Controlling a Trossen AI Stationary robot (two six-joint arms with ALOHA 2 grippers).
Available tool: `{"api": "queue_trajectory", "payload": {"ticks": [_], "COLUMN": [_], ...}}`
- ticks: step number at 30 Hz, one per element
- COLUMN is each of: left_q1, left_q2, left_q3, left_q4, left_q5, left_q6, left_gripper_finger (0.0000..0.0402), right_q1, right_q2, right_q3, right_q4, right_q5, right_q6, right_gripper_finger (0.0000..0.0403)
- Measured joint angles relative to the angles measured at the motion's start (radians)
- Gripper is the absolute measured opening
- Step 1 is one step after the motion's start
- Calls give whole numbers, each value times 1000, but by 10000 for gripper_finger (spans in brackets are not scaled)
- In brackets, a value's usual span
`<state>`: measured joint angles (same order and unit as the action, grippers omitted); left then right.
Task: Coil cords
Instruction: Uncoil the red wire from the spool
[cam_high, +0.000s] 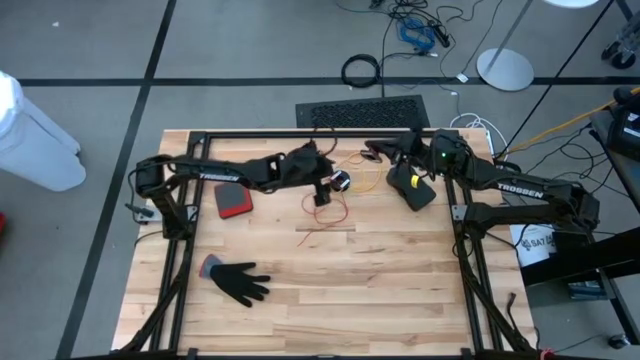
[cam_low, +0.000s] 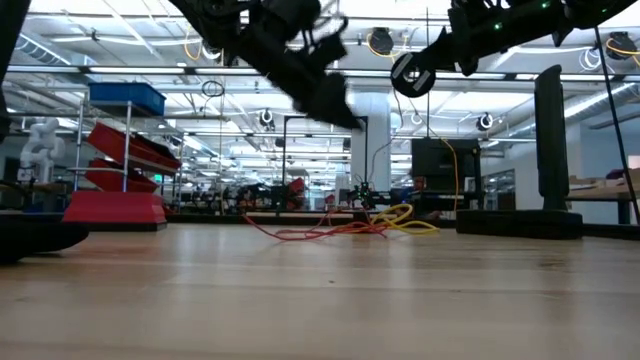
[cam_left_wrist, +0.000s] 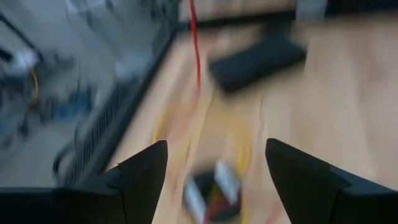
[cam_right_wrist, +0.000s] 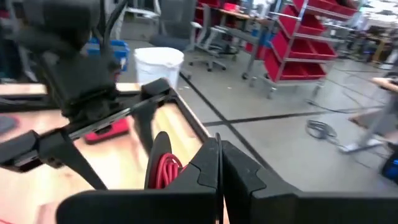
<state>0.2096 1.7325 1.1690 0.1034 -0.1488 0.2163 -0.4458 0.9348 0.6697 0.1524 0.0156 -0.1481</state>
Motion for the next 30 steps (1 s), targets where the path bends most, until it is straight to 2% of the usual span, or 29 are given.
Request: {"api": "queue_trajectory", "payload": {"ticks": [4,8,13,18,30], "left_q1": [-19,-20,-23,-35,-34], "left_q2": [17,65,119,130,129], "left_q3": [2,2,1,1,5], "left_q4": [219,347,430,482,509], "left_q5": [2,4,49,-25,-41], "left_q6": [-2,-49,-85,-77,-52], "left_gripper_finger": [281,281,281,275,158], "right_q1": [14,40,69,86,88], "right_q2": [0,0,0,0,0], "right_q3": [0,0,0,0,0], "right_q4": [0,1,17,21,24], "right_q5": [-49,-68,-75,-71,-70], "right_q6": [13,8,6,6,6], "right_gripper_finger": [0,0,0,0,0]}}
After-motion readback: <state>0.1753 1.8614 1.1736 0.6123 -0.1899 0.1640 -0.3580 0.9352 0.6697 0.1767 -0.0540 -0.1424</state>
